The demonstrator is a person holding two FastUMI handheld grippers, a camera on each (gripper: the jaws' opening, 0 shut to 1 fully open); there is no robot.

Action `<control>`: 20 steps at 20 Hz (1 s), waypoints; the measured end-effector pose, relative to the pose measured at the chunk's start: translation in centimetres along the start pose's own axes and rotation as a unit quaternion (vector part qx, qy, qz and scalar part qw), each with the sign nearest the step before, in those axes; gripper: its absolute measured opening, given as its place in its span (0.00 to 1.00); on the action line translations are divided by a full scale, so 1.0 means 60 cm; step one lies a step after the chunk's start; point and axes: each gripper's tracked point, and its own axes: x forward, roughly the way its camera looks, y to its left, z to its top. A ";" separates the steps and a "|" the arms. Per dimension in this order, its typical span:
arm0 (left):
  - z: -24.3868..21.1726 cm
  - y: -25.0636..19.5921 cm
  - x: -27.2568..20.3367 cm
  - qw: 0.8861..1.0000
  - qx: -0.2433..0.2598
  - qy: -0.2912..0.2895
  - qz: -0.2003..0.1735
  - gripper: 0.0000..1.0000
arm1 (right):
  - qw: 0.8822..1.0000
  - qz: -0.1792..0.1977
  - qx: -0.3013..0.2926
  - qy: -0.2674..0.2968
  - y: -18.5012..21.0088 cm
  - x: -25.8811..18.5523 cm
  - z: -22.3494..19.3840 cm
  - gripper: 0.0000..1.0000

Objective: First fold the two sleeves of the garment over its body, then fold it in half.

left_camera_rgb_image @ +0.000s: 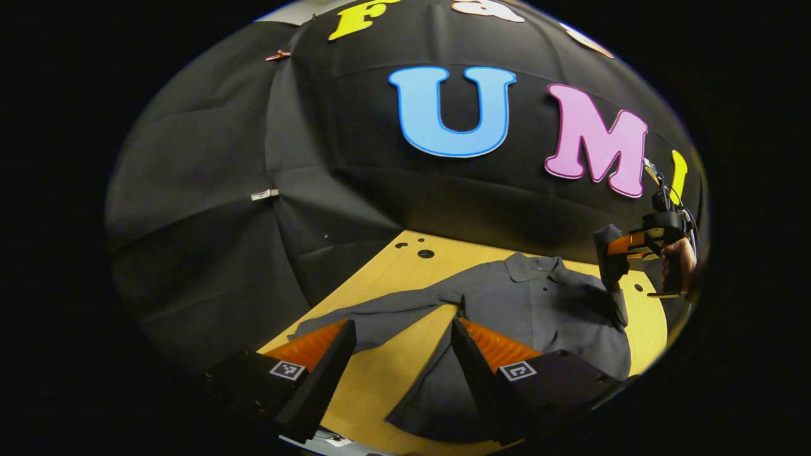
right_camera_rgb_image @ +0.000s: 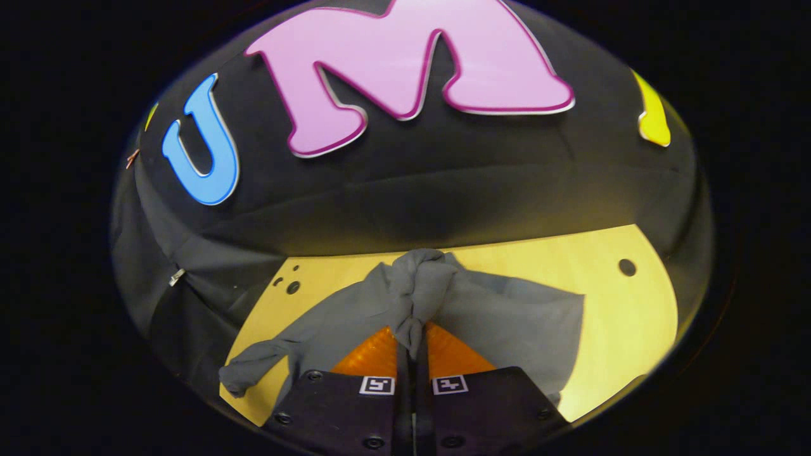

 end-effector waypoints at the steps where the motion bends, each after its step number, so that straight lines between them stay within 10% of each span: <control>1: -0.011 0.011 0.000 1.000 -0.006 0.006 0.006 0.95 | 1.000 0.015 0.008 0.006 0.021 0.012 -0.014 0.07; 15: -0.084 0.114 0.022 0.996 -0.043 0.042 0.069 0.96 | 0.968 0.105 0.189 0.124 0.183 0.120 -0.195 0.13; 18: -0.094 0.135 0.020 0.993 -0.059 0.049 0.086 0.96 | 0.970 0.098 0.184 0.126 0.186 0.124 -0.210 0.69; 19: -0.095 0.139 0.018 0.993 -0.066 0.048 0.088 0.96 | 0.972 0.093 0.178 0.124 0.182 0.120 -0.210 0.57; 20: -0.096 0.145 0.015 0.992 -0.073 0.047 0.091 0.96 | 0.972 0.093 0.175 0.123 0.186 0.112 -0.210 0.75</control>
